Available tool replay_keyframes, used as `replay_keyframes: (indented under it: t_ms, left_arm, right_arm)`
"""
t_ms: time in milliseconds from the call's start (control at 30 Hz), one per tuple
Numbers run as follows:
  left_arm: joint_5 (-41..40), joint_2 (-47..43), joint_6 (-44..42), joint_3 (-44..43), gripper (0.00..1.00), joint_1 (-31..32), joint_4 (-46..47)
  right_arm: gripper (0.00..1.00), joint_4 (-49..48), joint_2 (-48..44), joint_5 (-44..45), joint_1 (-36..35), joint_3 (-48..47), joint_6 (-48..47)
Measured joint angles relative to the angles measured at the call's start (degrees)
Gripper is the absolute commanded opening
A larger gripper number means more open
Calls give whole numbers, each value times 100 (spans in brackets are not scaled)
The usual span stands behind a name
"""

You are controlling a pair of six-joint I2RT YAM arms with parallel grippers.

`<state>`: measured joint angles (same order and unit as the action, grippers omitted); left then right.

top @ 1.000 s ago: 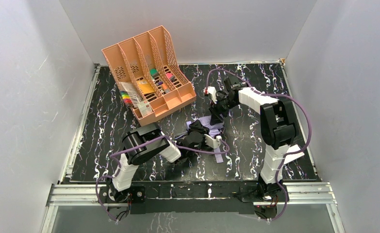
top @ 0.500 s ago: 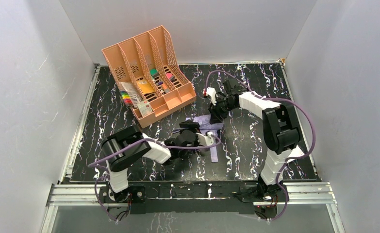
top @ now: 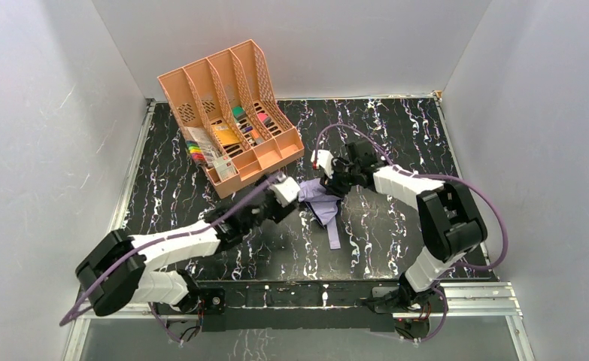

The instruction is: Put away the umbrella

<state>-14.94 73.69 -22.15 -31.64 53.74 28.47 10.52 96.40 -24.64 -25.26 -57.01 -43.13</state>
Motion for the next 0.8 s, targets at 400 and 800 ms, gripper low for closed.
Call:
replay_keyframes:
  t_ms: [400, 800]
  left_arm:
    - [2229, 446, 1071, -922, 70, -1620, -756]
    - [4081, 2514, 1276, -2922, 70, -1847, -1574]
  right_arm:
    - [35, -2361, -748, 881, -533, 1665, -772]
    - [35, -4022, -1209, 1611, -903, 2927, -1023]
